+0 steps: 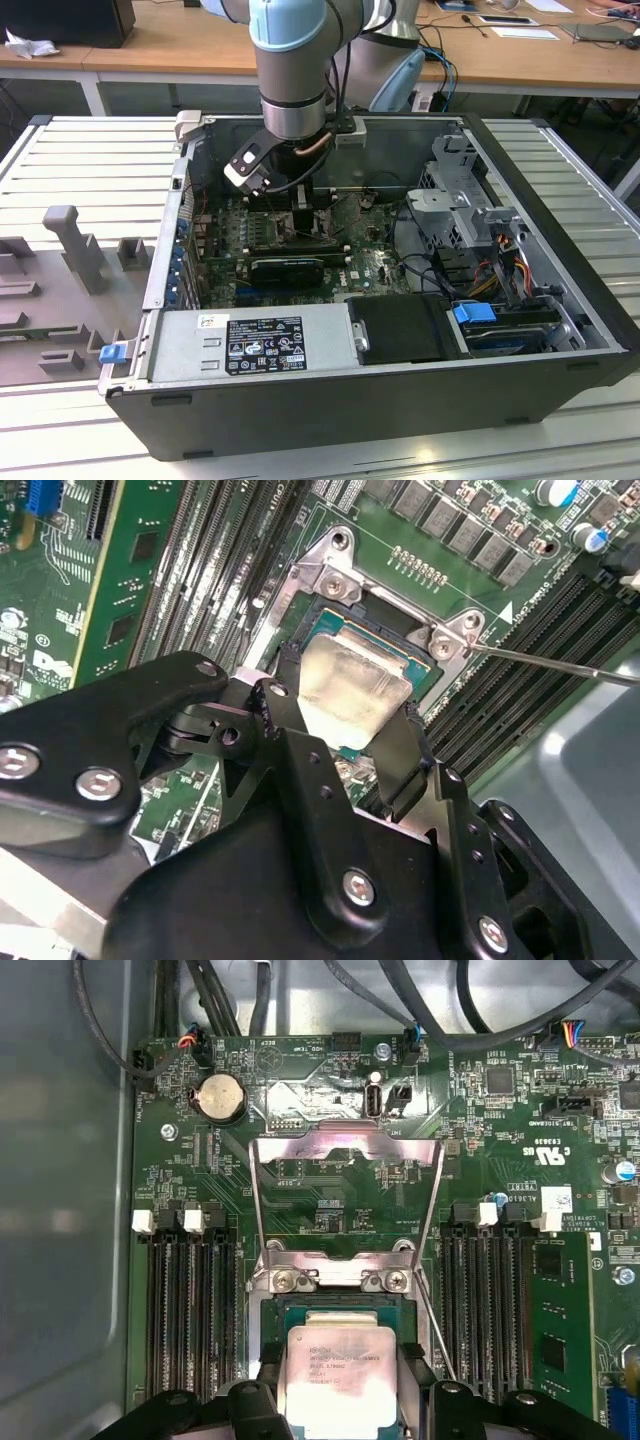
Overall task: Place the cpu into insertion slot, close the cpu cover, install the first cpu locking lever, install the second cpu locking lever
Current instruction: 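Place the cpu into insertion slot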
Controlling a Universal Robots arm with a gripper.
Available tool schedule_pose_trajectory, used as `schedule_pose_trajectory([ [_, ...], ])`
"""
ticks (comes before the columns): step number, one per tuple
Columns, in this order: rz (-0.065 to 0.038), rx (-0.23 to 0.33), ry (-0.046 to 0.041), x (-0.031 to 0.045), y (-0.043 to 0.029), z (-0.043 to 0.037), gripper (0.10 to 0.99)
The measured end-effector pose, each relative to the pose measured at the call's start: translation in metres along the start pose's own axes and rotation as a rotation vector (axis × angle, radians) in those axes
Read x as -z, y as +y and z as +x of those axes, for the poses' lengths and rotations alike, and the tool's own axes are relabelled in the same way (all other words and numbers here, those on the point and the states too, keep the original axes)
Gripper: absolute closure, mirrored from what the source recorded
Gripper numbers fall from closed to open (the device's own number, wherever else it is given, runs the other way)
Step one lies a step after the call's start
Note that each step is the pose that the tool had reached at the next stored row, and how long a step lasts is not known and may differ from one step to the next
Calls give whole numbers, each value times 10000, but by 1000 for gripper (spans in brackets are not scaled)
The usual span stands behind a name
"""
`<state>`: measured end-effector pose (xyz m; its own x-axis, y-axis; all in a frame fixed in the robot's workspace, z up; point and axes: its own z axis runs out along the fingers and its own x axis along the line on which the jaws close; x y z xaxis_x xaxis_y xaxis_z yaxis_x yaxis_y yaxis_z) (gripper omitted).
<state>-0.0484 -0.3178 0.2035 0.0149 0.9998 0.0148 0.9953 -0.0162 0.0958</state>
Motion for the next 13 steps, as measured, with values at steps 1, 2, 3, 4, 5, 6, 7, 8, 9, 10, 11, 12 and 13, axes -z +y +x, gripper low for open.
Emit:
schedule_pose_trajectory([
  [1, 0, -2, 0, -5, 2, 1, 557],
  [2, 0, -4, -1, -8, 4, 0, 557],
  [3, -2, -6, 2, -16, 4, 1, 557],
  [4, -1, -6, 2, -26, 3, 1, 557],
  [5, 1, -4, -1, -31, 2, 0, 557],
  [6, 0, -4, -7, -32, 3, 0, 557],
  [7, -1, -3, -11, -32, 3, 0, 557],
  [8, -1, -3, -21, -32, 2, 0, 557],
  [9, -1, -2, -20, -32, 2, 0, 541],
  [10, 0, -2, -22, -32, 2, 0, 541],
  [11, -1, -3, -23, -32, 2, 0, 478],
  [12, -1, -3, -21, -32, 2, 1, 478],
  [13, 0, -4, -17, -23, 3, 1, 478],
])
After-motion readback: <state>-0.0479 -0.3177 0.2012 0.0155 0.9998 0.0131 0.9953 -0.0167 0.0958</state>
